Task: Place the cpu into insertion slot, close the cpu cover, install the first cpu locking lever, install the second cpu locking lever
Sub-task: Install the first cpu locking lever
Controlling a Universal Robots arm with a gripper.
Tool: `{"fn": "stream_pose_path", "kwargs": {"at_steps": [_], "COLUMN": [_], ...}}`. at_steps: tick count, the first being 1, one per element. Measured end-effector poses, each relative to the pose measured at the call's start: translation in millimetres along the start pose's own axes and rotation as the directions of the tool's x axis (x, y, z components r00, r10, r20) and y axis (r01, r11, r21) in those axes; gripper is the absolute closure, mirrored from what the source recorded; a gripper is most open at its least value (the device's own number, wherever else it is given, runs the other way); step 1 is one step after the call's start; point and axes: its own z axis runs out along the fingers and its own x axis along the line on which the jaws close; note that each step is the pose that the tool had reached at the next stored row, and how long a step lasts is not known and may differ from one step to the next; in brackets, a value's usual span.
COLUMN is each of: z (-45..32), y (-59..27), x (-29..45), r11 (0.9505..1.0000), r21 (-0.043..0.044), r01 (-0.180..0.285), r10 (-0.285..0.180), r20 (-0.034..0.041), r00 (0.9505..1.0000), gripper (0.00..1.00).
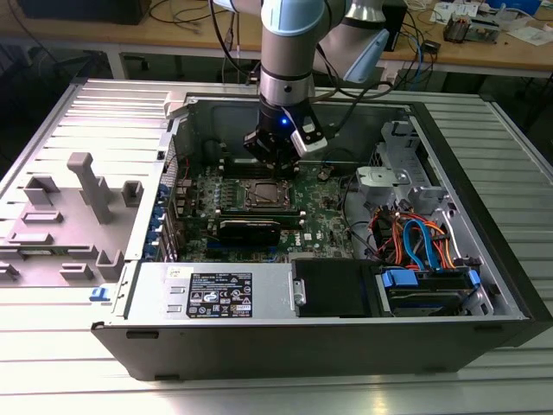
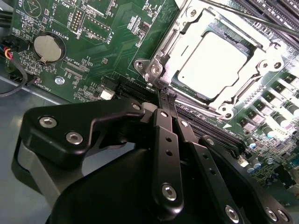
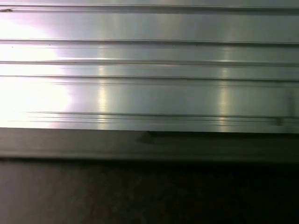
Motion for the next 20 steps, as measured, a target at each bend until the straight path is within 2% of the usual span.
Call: {"fn": "stream_pose_path", "kwargs": {"at_steps": [4, 13, 14, 18, 19, 20], "z": [1.5, 3.9, 4.9, 4.9, 4.8, 4.5], "y": [-0.1, -0.4, 0.0, -0.4, -0.5, -0.5], "x": [0.1, 0.2, 0.0, 0.1, 0.0, 0.1], "r11": [1.0, 1.0, 1.0, 1.0, 1.0, 1.0], "r21": [0.0077, 0.0092, 0.0064, 0.0078, 0.0052, -0.0027], "r01": [0.0, 0.0, 0.0, 0.0, 0.0, 0.0], "r10": [0.0, 0.0, 0.0, 0.0, 0.0, 0.0], "r20": [-0.0005, -0.0004, 0.0004, -0.0004, -0.0003, -0.0001], "r00": [1.0, 1.0, 1.0, 1.0, 1.0, 1.0], "gripper": [0.89, 0.89, 0.89, 0.89, 0.89, 0.89]}}
